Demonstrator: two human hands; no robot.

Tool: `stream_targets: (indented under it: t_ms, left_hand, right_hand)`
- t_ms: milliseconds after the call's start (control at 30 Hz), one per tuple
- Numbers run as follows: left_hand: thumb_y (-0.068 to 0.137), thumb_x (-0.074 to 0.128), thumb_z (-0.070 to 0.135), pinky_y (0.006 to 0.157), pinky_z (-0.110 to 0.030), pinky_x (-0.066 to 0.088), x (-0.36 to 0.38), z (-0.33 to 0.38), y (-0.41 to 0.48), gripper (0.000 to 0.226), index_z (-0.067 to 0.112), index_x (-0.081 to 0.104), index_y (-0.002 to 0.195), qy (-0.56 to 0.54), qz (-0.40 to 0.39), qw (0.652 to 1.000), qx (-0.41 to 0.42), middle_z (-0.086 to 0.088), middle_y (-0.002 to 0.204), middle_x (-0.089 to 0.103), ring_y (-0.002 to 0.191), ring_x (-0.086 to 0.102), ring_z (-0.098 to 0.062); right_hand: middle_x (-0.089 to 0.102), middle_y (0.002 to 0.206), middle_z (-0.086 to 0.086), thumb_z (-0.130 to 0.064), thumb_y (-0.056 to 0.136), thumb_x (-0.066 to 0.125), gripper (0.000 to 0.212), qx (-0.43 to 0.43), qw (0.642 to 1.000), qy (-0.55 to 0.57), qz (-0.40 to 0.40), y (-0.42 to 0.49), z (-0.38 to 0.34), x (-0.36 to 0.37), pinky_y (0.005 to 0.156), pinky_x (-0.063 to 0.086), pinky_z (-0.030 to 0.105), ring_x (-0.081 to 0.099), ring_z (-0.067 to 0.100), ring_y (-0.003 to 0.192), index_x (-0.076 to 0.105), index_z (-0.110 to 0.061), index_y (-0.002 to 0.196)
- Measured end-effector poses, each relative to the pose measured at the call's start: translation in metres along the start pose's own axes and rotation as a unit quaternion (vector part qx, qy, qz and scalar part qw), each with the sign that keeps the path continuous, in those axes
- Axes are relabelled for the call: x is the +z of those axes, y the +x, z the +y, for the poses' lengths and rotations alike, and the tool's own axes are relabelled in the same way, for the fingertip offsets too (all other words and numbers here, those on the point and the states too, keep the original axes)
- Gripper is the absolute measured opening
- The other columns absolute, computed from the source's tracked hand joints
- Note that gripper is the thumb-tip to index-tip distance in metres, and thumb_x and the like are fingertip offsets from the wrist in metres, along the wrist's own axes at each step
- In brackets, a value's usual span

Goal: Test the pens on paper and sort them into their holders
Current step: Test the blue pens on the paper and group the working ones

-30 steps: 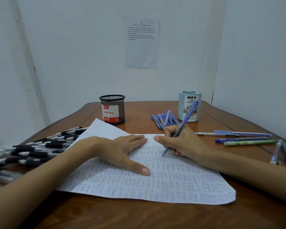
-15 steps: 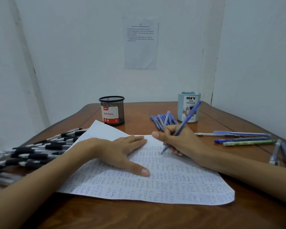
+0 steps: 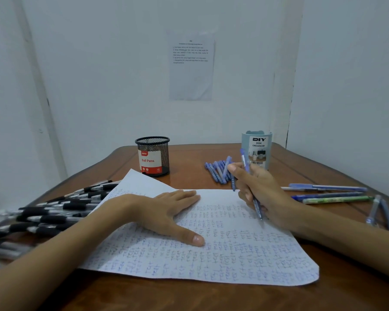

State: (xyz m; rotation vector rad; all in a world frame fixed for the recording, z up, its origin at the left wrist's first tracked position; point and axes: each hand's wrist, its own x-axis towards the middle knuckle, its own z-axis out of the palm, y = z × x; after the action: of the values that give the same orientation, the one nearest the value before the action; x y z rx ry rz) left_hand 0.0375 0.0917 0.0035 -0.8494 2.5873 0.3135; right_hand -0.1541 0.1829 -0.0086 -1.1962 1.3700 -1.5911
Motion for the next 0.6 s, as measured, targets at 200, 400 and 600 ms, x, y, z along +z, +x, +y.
stream_targets:
  t_ms: [200,400,600]
  left_hand:
    - [0.018,0.022,0.104,0.115,-0.045,0.0,0.0002,0.0012,-0.0004,0.146,0.04,-0.018,0.144,0.004,0.0,1.0,0.004,0.02,0.152,-0.021,0.143,-0.014,-0.013]
    - [0.018,0.022,0.104,0.115,-0.045,0.001,0.0001,0.0009,0.0,0.146,0.04,-0.018,0.144,0.005,0.003,1.0,0.001,0.02,0.153,-0.021,0.143,-0.014,-0.013]
    - [0.025,0.027,0.103,0.115,-0.045,0.001,0.0011,0.0008,0.0002,0.142,0.04,-0.018,0.144,0.005,0.001,1.0,0.0,0.02,0.153,-0.021,0.143,-0.014,-0.013]
  right_hand:
    - [0.031,0.036,0.0,-0.047,0.097,0.029,0.055,-0.012,1.0,-0.01,-0.025,0.006,0.0023,-0.0036,0.031,0.021,0.014,0.022,0.007,0.028,0.062,-0.003,0.099]
    - [0.029,0.035,-0.003,-0.031,0.097,0.043,0.036,-0.056,0.996,-0.047,-0.043,0.002,0.0044,-0.0028,0.033,0.023,0.015,0.023,0.006,0.029,0.064,-0.003,0.091]
    - [0.033,0.032,-0.002,-0.03,0.101,0.034,0.044,-0.041,0.997,-0.04,-0.047,0.0049,0.0053,-0.0045,0.031,0.02,0.016,0.023,0.006,0.026,0.064,-0.001,0.087]
